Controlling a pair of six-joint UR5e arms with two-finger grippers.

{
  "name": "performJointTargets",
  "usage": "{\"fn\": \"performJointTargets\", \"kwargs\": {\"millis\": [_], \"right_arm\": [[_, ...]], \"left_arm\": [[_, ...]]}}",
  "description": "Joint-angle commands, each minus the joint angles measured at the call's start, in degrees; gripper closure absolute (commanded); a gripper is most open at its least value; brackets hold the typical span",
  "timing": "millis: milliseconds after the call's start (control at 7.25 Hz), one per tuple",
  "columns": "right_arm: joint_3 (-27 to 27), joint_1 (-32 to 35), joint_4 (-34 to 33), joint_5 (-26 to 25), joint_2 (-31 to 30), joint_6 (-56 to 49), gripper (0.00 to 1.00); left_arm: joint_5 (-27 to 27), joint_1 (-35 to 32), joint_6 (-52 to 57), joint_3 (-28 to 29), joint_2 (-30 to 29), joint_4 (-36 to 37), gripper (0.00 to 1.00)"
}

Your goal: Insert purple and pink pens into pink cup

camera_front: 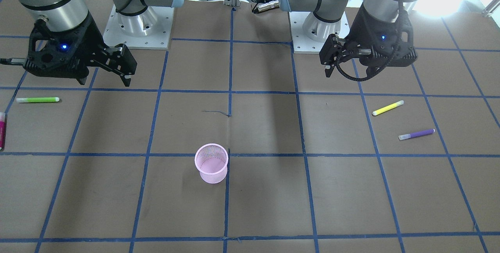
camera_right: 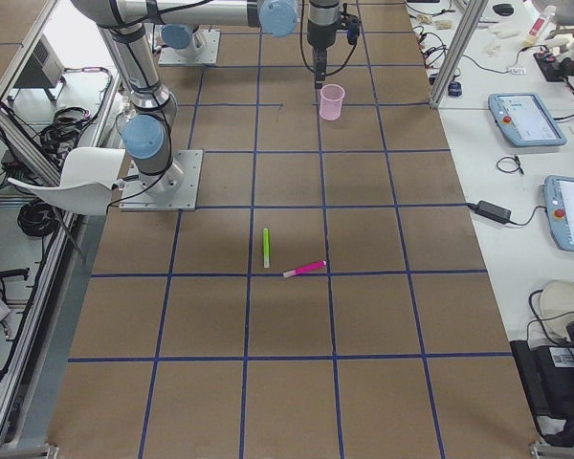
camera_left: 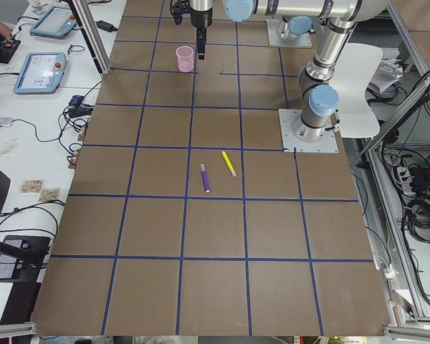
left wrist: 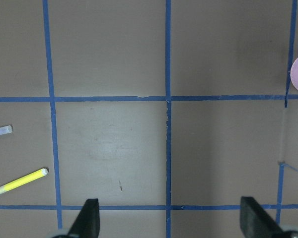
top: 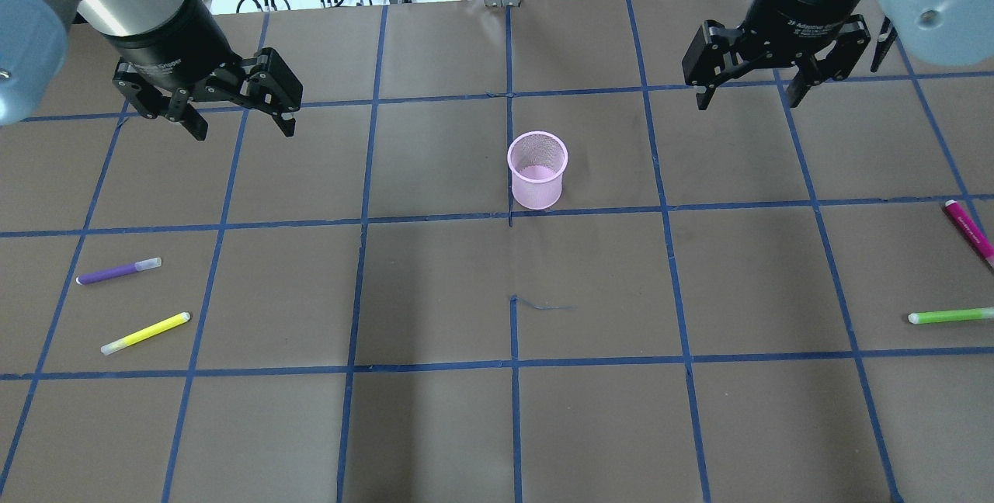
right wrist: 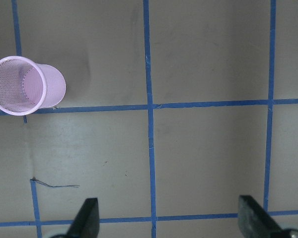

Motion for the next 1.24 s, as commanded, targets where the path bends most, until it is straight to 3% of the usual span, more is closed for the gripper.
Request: {"fn": "performJointTargets", "kwargs": {"millis": [0,276,828,1103], "right_arm": [[0.1,0.0,-0.3,0.0,0.1,-0.5,0.00],[0.2,0.0,-0.3,-0.1,0.3,-0.7,0.00],[0.2,-1.0,-0.5,-0.8,1.4,-2.8,0.00],[0.4,-10.3,-0.5,-0.7,5.3,-16.0,0.00]], "left_arm": [[0.3,0.1,0.0,0.0,0.0,0.0,0.00],[0.3,1.4,3.3,-0.1,0.0,0.0,0.00],[0.1,12.7,19.7,-0.2,0.0,-1.0,0.00],[-0.2,20.2,34.7,-0.2,-1.3,-1.1,0.00]]}}
